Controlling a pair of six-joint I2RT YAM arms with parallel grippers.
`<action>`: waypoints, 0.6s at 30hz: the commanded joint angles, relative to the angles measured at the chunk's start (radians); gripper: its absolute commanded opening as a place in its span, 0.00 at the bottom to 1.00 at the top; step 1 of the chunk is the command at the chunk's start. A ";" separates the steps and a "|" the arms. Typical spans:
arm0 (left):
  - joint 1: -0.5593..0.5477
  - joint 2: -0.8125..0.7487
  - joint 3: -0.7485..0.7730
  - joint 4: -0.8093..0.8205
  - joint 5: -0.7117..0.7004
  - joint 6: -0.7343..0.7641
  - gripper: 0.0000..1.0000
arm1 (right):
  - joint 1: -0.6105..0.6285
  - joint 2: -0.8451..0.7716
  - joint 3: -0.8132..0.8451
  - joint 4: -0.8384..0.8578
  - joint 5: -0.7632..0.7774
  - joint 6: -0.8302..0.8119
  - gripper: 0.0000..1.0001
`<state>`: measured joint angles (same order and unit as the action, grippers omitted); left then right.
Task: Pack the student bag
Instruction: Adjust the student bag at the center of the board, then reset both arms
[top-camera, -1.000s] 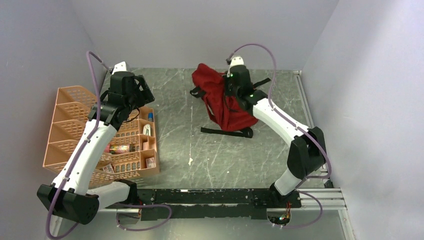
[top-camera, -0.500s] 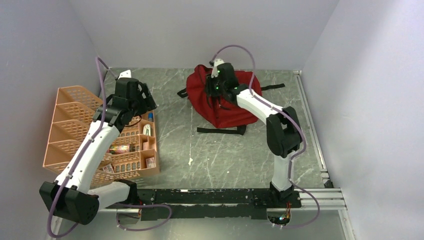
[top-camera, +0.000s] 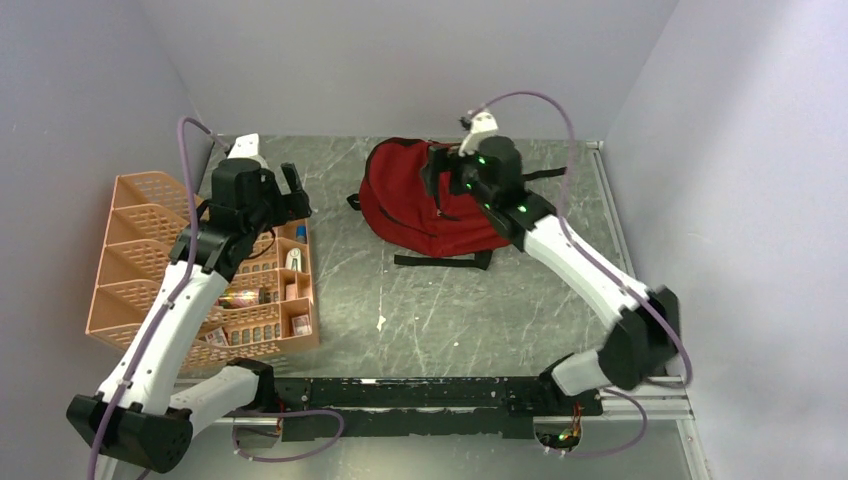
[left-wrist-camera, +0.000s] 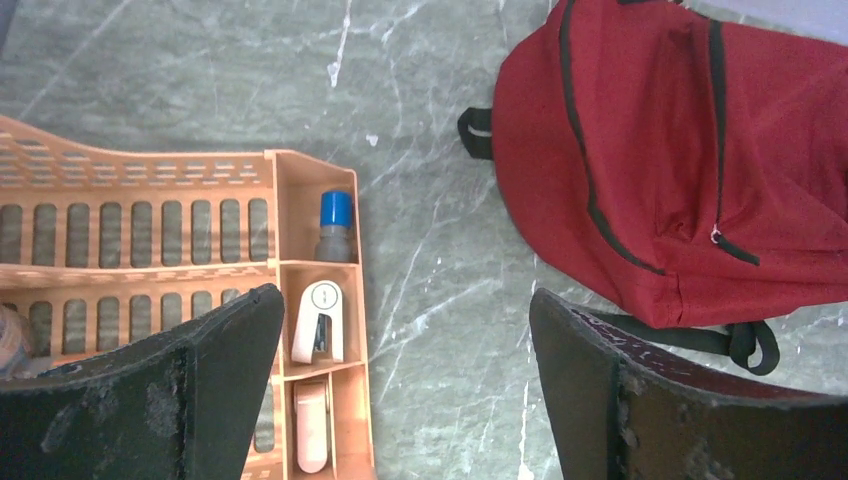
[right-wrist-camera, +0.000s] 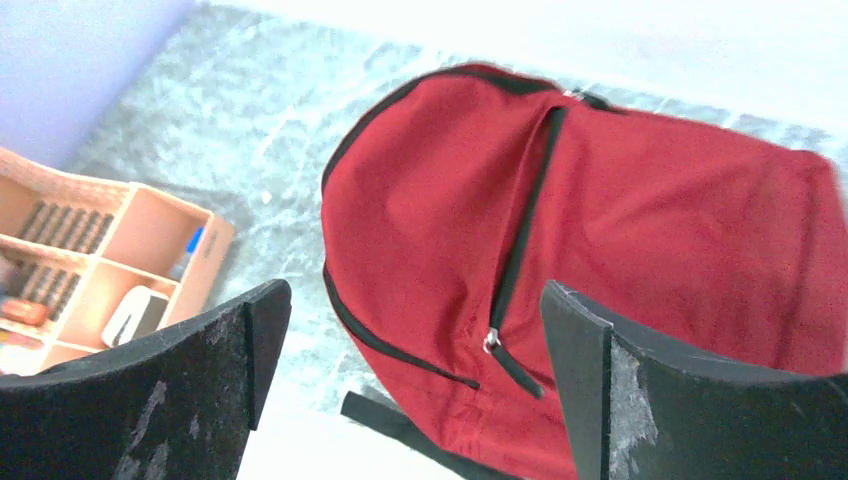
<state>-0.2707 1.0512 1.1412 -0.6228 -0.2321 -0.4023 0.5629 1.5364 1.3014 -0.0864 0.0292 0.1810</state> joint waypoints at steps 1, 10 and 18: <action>0.003 -0.052 0.013 0.087 0.024 0.093 0.97 | -0.003 -0.234 -0.171 0.041 0.146 0.045 1.00; 0.001 -0.134 -0.072 0.189 -0.019 0.136 0.97 | -0.003 -0.595 -0.462 -0.111 0.308 0.209 1.00; 0.001 -0.161 -0.155 0.229 0.031 0.091 0.97 | -0.003 -0.696 -0.571 -0.143 0.358 0.237 1.00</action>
<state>-0.2710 0.8993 1.0130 -0.4530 -0.2256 -0.2970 0.5617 0.8848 0.7547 -0.2142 0.3267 0.3889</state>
